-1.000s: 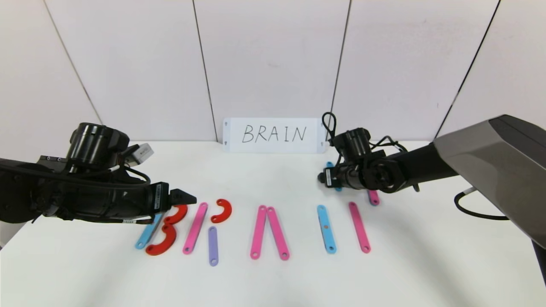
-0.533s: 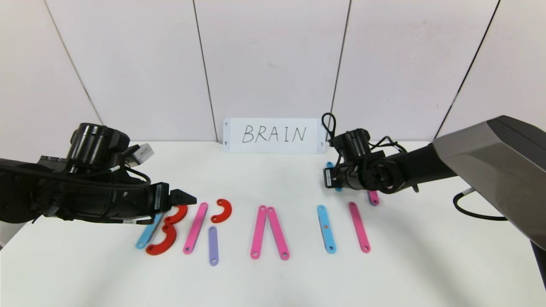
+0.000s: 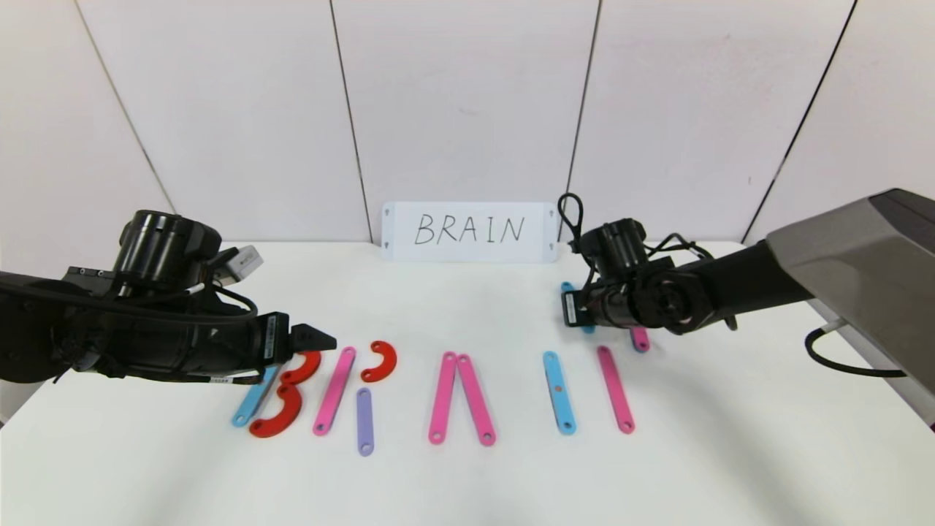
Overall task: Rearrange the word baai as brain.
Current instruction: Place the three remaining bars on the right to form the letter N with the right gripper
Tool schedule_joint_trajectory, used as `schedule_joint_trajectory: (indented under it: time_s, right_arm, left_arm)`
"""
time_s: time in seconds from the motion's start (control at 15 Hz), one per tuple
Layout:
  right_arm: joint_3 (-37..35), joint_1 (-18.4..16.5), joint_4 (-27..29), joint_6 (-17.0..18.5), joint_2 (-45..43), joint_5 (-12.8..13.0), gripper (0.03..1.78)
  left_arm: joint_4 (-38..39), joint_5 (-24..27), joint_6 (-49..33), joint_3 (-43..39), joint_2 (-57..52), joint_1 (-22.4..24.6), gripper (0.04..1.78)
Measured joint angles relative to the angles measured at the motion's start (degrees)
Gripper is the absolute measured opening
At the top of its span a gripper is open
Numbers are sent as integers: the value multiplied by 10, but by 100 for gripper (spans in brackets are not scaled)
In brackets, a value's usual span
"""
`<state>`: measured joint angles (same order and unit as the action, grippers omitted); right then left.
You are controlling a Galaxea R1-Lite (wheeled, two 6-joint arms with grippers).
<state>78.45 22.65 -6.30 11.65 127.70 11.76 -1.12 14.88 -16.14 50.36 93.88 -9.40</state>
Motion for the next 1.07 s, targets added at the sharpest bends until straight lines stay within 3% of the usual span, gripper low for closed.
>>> schedule_joint_trajectory:
  time_s: [0.33,0.73,1.07]
  right_arm:
    - [-113,0,-5,-19,-119,-41,29]
    - [-302,-3,-6,-78,-283,-112,29]
    - [-382,-31,-32,-90,-327,-143,29]
  left_arm:
    - [0,0,1,-2,0,0,174]
    - [0,1,0,-5,-3,-4,174]
    - [0,1,0,-6,-3,-5,174]
